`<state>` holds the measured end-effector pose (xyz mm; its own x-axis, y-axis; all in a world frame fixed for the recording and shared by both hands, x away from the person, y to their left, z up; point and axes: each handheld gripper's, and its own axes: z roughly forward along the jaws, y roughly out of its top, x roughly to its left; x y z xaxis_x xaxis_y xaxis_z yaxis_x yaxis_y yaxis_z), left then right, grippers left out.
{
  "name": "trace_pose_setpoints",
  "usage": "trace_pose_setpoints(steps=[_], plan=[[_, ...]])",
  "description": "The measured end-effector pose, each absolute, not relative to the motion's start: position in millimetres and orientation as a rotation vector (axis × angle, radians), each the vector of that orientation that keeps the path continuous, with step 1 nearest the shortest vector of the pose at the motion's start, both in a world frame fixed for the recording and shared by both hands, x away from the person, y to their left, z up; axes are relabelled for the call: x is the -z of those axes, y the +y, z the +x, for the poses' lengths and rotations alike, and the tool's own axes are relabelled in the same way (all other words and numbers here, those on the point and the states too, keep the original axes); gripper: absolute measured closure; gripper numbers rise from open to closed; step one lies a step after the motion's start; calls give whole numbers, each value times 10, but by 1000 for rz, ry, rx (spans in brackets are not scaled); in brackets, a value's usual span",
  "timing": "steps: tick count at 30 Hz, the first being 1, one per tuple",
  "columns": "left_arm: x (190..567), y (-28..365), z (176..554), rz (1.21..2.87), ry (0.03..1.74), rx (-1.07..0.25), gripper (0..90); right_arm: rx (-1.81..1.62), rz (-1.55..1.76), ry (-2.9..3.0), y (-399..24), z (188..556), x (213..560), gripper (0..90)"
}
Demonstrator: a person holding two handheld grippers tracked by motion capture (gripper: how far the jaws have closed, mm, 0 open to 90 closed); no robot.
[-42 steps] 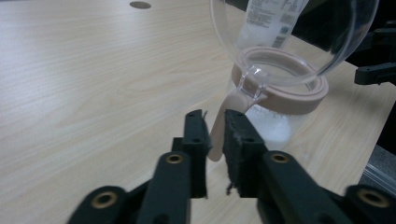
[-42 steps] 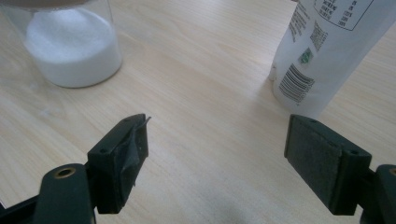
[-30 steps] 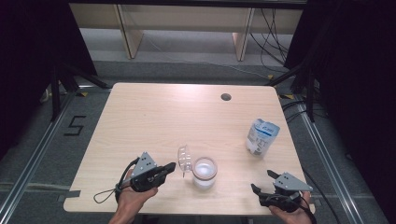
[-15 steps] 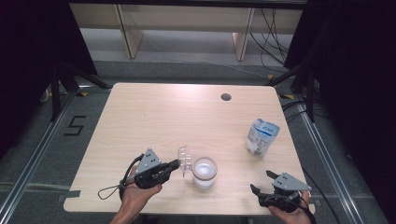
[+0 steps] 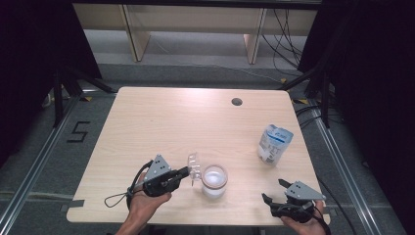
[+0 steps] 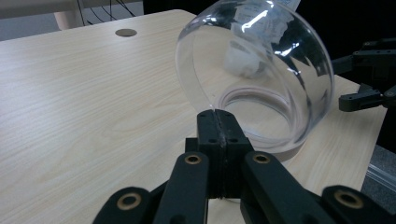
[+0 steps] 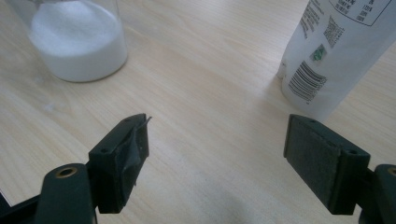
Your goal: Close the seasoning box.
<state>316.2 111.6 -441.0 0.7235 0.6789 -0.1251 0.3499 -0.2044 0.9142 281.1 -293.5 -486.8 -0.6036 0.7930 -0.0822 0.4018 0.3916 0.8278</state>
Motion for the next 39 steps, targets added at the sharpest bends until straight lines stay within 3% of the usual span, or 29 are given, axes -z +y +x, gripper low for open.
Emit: trace_pose_setpoints(steps=[30, 39], plan=[[4388, 1011, 3163, 1828, 768, -367, 883, -1103, 1072, 2192, -2910, 2793, 4877, 229], [4409, 994, 3161, 1838, 757, -350, 828, -1098, 1020, 2188, -2925, 2814, 4877, 229]])
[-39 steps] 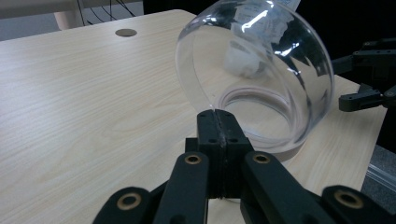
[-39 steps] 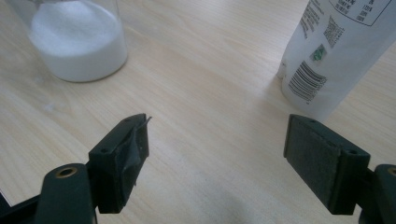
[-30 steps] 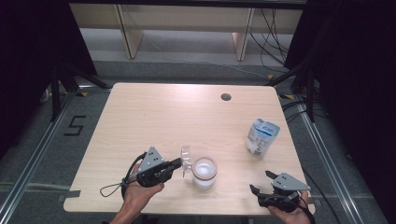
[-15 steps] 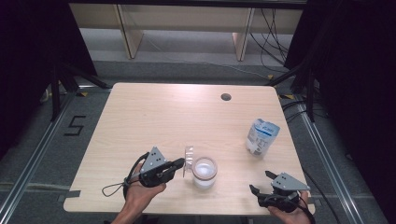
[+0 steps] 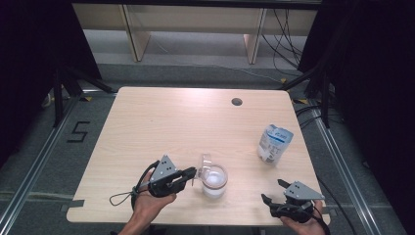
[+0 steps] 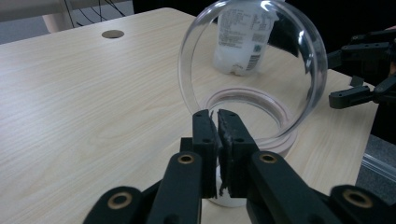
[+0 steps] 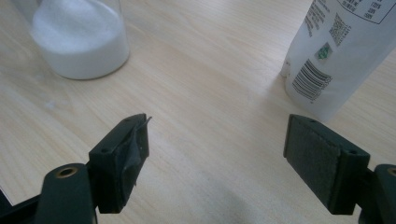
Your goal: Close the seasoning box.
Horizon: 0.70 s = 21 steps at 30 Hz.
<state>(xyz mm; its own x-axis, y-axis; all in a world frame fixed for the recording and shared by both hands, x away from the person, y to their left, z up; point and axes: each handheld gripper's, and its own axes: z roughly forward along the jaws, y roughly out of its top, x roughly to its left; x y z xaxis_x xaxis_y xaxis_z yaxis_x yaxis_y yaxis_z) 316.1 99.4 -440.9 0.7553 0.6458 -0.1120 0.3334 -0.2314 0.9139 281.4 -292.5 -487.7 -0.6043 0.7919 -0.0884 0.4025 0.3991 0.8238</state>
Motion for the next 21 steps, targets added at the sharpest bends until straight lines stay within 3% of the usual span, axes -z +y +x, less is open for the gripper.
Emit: trace_pose_setpoints(steps=[13, 21], plan=[[4396, 996, 3095, 1791, 819, -249, 417, -1121, 1053, 2197, -2916, 2807, 4881, 228], [4428, 1026, 3044, 1794, 844, -227, 297, -1114, 1040, 2182, -2929, 2815, 4874, 221]])
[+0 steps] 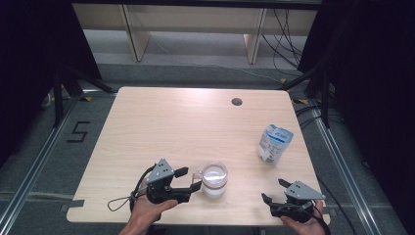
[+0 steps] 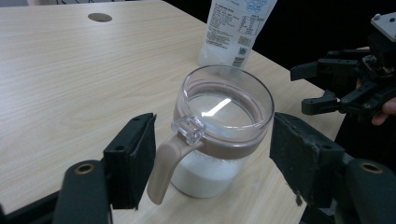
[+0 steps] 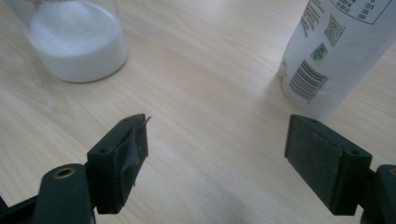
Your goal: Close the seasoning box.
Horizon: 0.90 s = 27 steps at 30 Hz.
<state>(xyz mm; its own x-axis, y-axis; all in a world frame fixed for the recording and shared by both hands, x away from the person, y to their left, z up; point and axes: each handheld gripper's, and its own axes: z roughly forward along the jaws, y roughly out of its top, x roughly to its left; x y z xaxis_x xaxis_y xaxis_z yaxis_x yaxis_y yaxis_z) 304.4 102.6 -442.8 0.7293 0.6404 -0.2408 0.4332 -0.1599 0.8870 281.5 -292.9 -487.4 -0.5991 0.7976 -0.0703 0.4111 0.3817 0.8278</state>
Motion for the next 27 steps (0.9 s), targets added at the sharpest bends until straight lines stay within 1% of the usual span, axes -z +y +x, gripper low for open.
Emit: trace_pose_setpoints(steps=[1, 6, 7, 11, 17, 19, 27], plan=[[4437, 1026, 3027, 1791, 862, -220, 293, -1112, 1026, 2180, -2933, 2820, 4874, 221], [4510, 1067, 2992, 1802, 845, -224, 272, -1130, 1031, 2177, -2929, 2815, 4871, 213], [4520, 1075, 2971, 1802, 875, -221, 269, -1136, 1041, 2177, -2926, 2811, 4871, 210], [4563, 1109, 2932, 1802, 894, -215, 261, -1150, 1083, 2184, -2920, 2799, 4875, 203], [4631, 1132, 2889, 1822, 889, -213, 257, -1192, 1144, 2182, -2894, 2767, 4877, 160], [4662, 1132, 2879, 1821, 893, -201, 256, -1192, 1103, 2182, -2908, 2781, 4877, 160], [4754, 1163, 2831, 1850, 901, -214, 246, -1218, 1119, 2194, -2879, 2733, 4873, 159]])
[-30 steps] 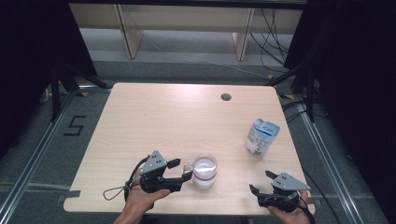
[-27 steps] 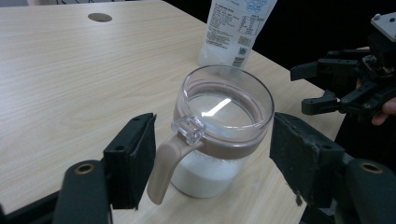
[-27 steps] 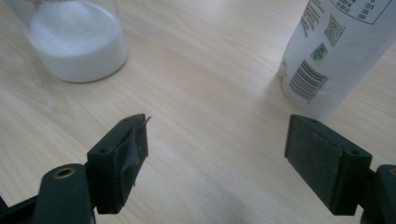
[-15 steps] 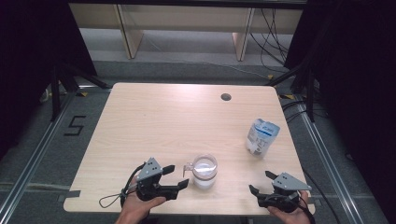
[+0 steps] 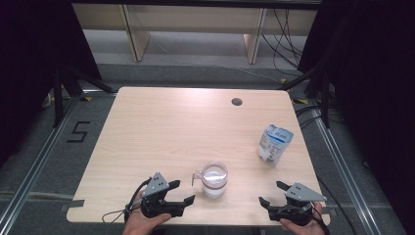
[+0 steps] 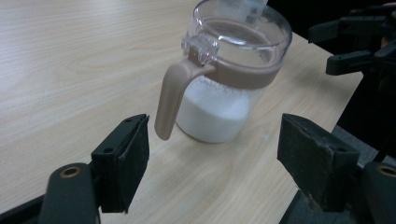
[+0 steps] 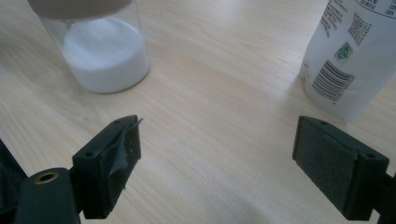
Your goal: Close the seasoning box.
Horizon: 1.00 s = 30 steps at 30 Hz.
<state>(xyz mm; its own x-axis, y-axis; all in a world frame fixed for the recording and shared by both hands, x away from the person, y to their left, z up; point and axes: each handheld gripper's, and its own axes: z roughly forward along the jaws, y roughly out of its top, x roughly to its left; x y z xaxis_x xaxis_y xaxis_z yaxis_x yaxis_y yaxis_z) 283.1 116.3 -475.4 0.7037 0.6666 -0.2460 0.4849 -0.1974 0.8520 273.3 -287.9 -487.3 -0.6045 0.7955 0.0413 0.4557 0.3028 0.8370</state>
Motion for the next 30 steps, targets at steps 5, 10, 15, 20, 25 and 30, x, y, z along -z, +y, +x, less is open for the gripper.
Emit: trace_pose_setpoints(steps=[5, 10, 15, 20, 25, 30], plan=[[4826, 1161, 2799, 1874, 895, -214, 245, -1224, 1111, 2205, -2884, 2719, 4877, 159], [4859, 1181, 2770, 1905, 893, -232, 240, -1208, 1108, 2222, -2881, 2692, 4887, 159], [4897, 1182, 2732, 1926, 896, -248, 196, -1201, 1072, 2216, -2887, 2668, 4891, 159], [4912, 1179, 2691, 1937, 889, -255, 156, -1190, 1101, 2247, -2855, 2604, 4891, 159], [4930, 1165, 2649, 1945, 849, -261, 156, -1166, 1080, 2244, -2860, 2574, 4901, 160], [4954, 1144, 2600, 1945, 863, -247, 156, -1169, 1098, 2287, -2835, 2532, 4926, 159]])
